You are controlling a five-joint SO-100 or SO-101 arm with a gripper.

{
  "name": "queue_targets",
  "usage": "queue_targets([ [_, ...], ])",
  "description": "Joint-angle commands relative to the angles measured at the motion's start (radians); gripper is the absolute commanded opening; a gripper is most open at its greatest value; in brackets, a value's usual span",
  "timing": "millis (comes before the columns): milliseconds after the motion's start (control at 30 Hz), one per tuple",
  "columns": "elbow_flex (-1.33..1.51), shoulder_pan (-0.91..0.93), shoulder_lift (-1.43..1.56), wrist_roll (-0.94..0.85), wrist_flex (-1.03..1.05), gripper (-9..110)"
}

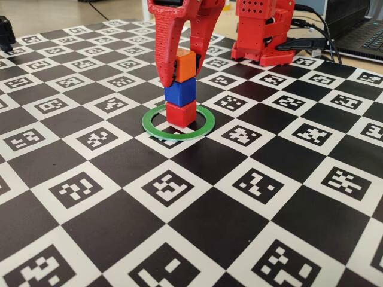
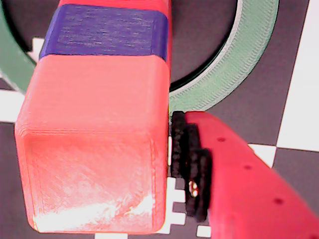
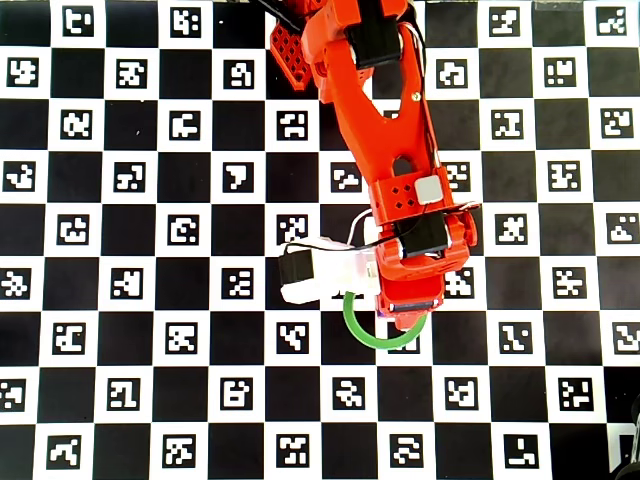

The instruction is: Grab the red cube then put it in the green circle then put the blue cube on top and finally the orange cube on top

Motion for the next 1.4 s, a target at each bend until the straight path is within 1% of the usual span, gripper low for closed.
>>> queue_targets([
  [0,-0.011,-0.012,0.13,0.005,0.008,35],
  [167,-0.008,-0.012,0.193,0.015,0.02,40],
  [533,-0.015,-0.048,0.364,-0.038,0.15,40],
  [767,0.002,-0.044,0.543,-0.199,0.229,40],
  [867,0.058,-0.041,0.666,-0.299,0.244,40],
  [1067,0.206,0.003,0.893,-0.41,0.268,40],
  [1200,0.354,0.071,1.054,-0.529,0.236,34],
  [1233,0.425,0.098,1.124,-0.592,0.219,29],
  [1267,0.448,0.107,1.147,-0.607,0.213,28],
  [1367,0.572,0.144,1.279,-0.704,0.183,16],
])
